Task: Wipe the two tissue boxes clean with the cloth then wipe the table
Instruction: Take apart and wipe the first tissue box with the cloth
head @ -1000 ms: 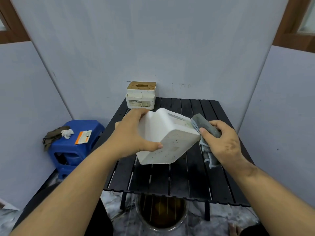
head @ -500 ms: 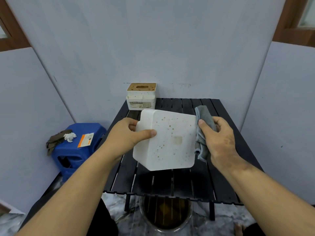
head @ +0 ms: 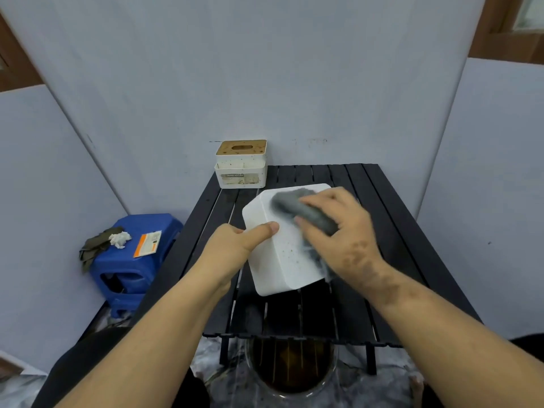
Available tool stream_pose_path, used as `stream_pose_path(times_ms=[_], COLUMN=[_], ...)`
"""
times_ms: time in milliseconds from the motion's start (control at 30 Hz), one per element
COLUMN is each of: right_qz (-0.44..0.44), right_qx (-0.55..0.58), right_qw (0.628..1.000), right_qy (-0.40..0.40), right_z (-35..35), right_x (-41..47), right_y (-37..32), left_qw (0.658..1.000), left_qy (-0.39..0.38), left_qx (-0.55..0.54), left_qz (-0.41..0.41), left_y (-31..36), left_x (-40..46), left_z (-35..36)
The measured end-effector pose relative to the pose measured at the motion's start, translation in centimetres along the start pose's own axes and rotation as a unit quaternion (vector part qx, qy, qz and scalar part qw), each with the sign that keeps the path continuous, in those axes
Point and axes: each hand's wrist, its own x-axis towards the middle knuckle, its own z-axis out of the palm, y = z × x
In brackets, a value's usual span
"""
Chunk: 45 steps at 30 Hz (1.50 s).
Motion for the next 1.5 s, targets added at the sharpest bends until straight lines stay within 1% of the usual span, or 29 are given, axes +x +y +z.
stream_pose_path(times_ms=[67, 100, 167, 233, 300, 333, 367, 433, 500, 600, 633, 667, 733, 767, 800, 833, 867, 933, 1000, 1033, 1067, 1133, 1167, 1200, 1333, 1367, 1400, 1467, 1500], right_qz=[0.12, 0.142, 0.061, -0.073, -0.114, -0.072, 0.01, 0.124, 0.053, -0.126, -0.153, -0.145, -0.007, 0.077, 0.114, 0.101, 0.052, -0.081, -0.152, -0.145, -0.1, 0.059, 0.114, 0.122, -0.068, -0.063, -0.019, 0.111, 0.147], right_qx=[0.027, -0.004, -0.095, -0.066, -0.041, -0.027, 0.003, -0.016, -0.093, -0.06, -0.066, -0.071, -0.065, -0.071, -0.1, -0.131, -0.141, -0.112, -0.091, -0.086, -0.081, -0.071, -0.068, -0.065, -0.044, -0.038, -0.023, 0.021, 0.004], right_qw=[0.989, 0.984, 0.991, 0.995, 0.991, 0.997, 1.0, 0.987, 0.991, 0.987, 0.981, 0.984, 0.998, 0.993, 0.986, 0.985, 0.988, 0.99, 0.978, 0.981, 0.99, 0.994, 0.989, 0.988, 0.995, 0.995, 0.998, 0.994, 0.989], right_qy=[0.088, 0.105, 0.078, -0.011, -0.049, -0.018, 0.03, 0.097, 0.082, -0.077, -0.094, -0.069, 0.024, 0.055, 0.064, 0.055, 0.04, -0.033, -0.105, -0.091, -0.049, 0.051, 0.069, 0.066, -0.061, -0.074, -0.061, 0.012, 0.031], right_z=[-1.0, -1.0, 0.1, 1.5, 1.2, 0.5, -0.2, -1.0, 0.2, 1.8, 1.5, 0.7, -1.1, -1.8, -1.9, -1.4, -0.4, 1.3, 1.4, 0.9, 0.1, -1.4, -1.5, -1.1, 1.4, 1.0, 0.3, -1.0, -1.1], right_x=[0.9, 1.1, 1.2, 0.9, 1.2, 1.8, 2.3, 2.6, 2.0, 0.7, 1.0, 1.5, 2.5, 2.7, 2.6, 2.2, 1.6, 0.2, -0.2, 0.2, 0.9, 1.9, 1.8, 1.3, -1.6, -1.3, -0.7, 0.4, 0.4], right_y=[1.2, 1.6, 0.7, -0.5, -0.4, 0.2, 1.0, 2.4, 1.6, -0.8, -0.6, 0.1, 2.3, 3.2, 3.8, 3.7, 2.8, 0.3, -0.7, -0.3, 0.4, 1.9, 2.3, 1.9, -1.3, -1.3, -0.7, 0.9, 1.3], left_qw=[1.0, 1.0, 1.0, 1.0, 0.999, 0.999, 0.999, 0.999, 0.999, 0.999, 0.999, 0.999, 0.999, 0.999, 0.999, 0.999, 0.999, 0.999, 0.999, 0.999, 0.999, 0.999, 0.999, 0.999, 0.999, 0.999, 0.999, 0.997, 0.997], left_qy=[0.009, 0.01, 0.011, 0.01, 0.01, 0.012, 0.013, 0.016, 0.018, 0.014, 0.015, 0.019, 0.023, 0.022, 0.021, 0.022, 0.027, 0.033, 0.027, 0.028, 0.032, 0.031, 0.029, 0.029, 0.026, 0.026, 0.03, 0.043, 0.047], left_qx=[-0.017, -0.021, -0.023, -0.026, -0.027, -0.029, -0.03, -0.028, -0.028, -0.024, -0.024, -0.028, -0.036, -0.037, -0.037, -0.037, -0.039, -0.031, -0.014, -0.011, -0.018, -0.031, -0.028, -0.028, -0.03, -0.033, -0.042, -0.057, -0.057], left_qz=[-0.011, -0.012, -0.004, 0.012, 0.017, 0.012, 0.007, 0.005, 0.009, 0.029, 0.032, 0.028, 0.016, 0.013, 0.011, 0.012, 0.013, 0.017, 0.02, 0.017, 0.011, 0.008, 0.007, 0.007, 0.013, 0.009, -0.001, -0.022, -0.029], left_y=[-0.2, -0.3, -0.6, -0.7, -0.7, -0.8, -0.8, -0.9, -1.0, -1.1, -1.2, -1.1, -1.1, -1.1, -1.1, -1.1, -1.2, -1.1, -1.1, -1.1, -0.9, -0.9, -0.9, -0.9, -0.8, -0.8, -0.7, -0.8, -0.7], left_x=[0.0, 0.0, -0.1, -0.3, -0.4, -0.4, -0.3, -0.4, -0.3, -0.3, -0.2, -0.2, -0.1, -0.1, -0.1, -0.1, -0.1, -0.3, -0.2, -0.1, -0.3, -0.3, -0.3, -0.4, -0.6, -0.5, -0.4, -0.4, -0.4], left_z=[0.1, 0.2, 0.4, 0.4, 0.3, 0.2, 0.2, 0.4, 0.5, 0.3, 0.2, 0.1, 0.0, 0.0, 0.1, 0.1, 0.0, -0.1, -0.2, -0.3, -0.2, -0.1, 0.0, 0.0, -0.1, -0.3, -0.3, -0.4, -0.3])
